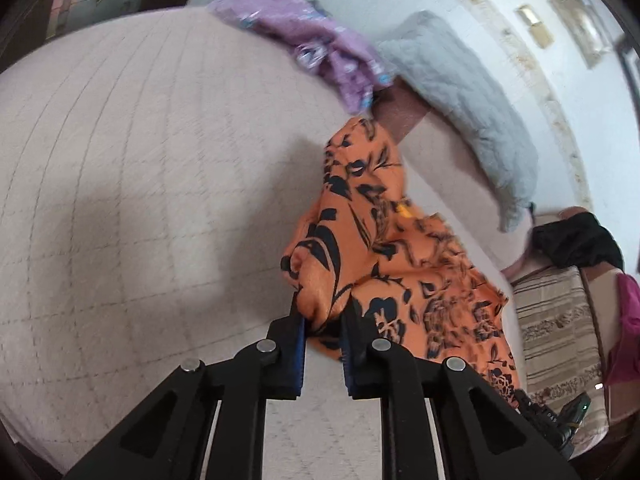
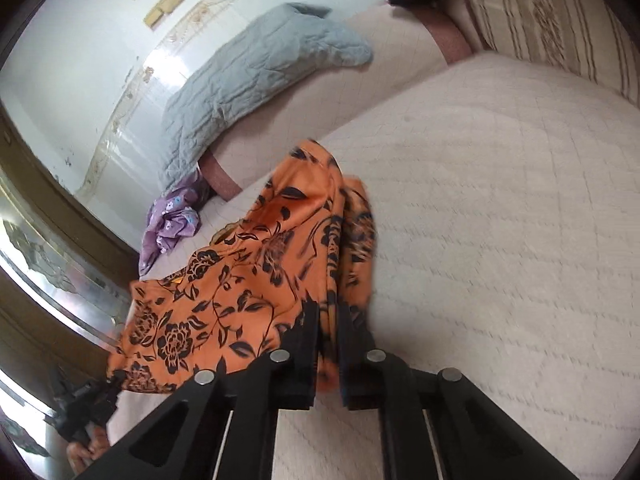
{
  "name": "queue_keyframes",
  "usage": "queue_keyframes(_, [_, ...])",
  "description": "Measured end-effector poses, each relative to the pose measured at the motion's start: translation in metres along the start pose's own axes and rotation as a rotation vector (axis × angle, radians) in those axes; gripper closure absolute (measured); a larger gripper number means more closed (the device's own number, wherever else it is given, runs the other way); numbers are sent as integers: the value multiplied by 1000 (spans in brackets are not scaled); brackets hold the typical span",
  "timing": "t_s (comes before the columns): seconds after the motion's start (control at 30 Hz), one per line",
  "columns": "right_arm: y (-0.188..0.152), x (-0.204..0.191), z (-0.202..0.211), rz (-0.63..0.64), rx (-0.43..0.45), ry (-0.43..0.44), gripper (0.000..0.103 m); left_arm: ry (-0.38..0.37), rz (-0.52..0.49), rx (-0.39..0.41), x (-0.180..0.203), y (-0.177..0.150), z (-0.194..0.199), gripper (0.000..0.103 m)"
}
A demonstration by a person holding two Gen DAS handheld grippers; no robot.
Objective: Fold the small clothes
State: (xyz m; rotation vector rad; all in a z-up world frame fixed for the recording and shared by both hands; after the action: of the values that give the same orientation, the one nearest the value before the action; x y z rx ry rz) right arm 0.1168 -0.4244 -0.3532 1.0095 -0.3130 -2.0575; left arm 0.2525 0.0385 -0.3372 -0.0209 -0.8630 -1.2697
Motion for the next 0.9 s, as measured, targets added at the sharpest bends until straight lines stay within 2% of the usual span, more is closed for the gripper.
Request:
queue_keyframes(0.07, [-2,15,-9,-94,-70,13,91,-14,33,-5,-3,1,-2,85])
queue_keyframes(0.1, [-3,19,-13,-136,-100,31,91,2,40,-6,-4,1,-2,74])
queue_keyframes(0.13, [-4,21,-14,-165,-119,52,89,10,48,-11,-6,0,-2,57])
queue_keyframes(0.2, [-5,20,-12,-175,-117,80,77,-11,86,-9,-10,-5,0,38])
queue_keyframes(0.23, [-7,20,-10,-181,-118,94,58,-15,104,-3,-11,-7,1,34])
queue_keyframes(0.27, [-9,19,-9,-203,-119,116,29,-17,122,-5,-13,-10,2,34])
queue_keyframes(0.3, [-13,20,-7,-237,-115,135,24,-27,134,-20,-14,-14,1,34])
queue_keyframes(0.4, [-34,22,-8,-304,-155,184,24,-51,148,-73,-12,-29,-6,34])
queue_keyframes(0.5, [-53,19,-16,-370,-196,239,24,-47,132,-66,-3,-28,-14,30])
queue_keyframes(0.63, [-39,15,-31,-374,-135,257,25,-69,170,-50,3,-15,-31,30])
queue_keyframes(0.8, [-21,12,-59,-378,-86,229,29,-103,217,-1,5,12,-56,32])
queue_keyframes(0.83, [-17,11,-64,-368,-72,217,31,-104,227,5,5,15,-59,42])
queue_keyframes(0.87, [-14,11,-68,-357,-57,196,42,-109,235,9,4,17,-61,53])
queue_keyframes(0.9, [-11,12,-72,-342,-43,173,52,-113,240,-1,3,17,-65,69])
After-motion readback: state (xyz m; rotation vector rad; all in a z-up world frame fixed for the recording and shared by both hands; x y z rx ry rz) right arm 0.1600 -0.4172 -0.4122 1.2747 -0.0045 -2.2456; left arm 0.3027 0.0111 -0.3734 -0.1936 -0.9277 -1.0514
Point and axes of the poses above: each gripper's, at about its wrist camera, not at the fingertips, and z roughly against the way its jaws point, x to its right, y to its top, the point moved 6 cm from there along -z, roughly the way its jaws point
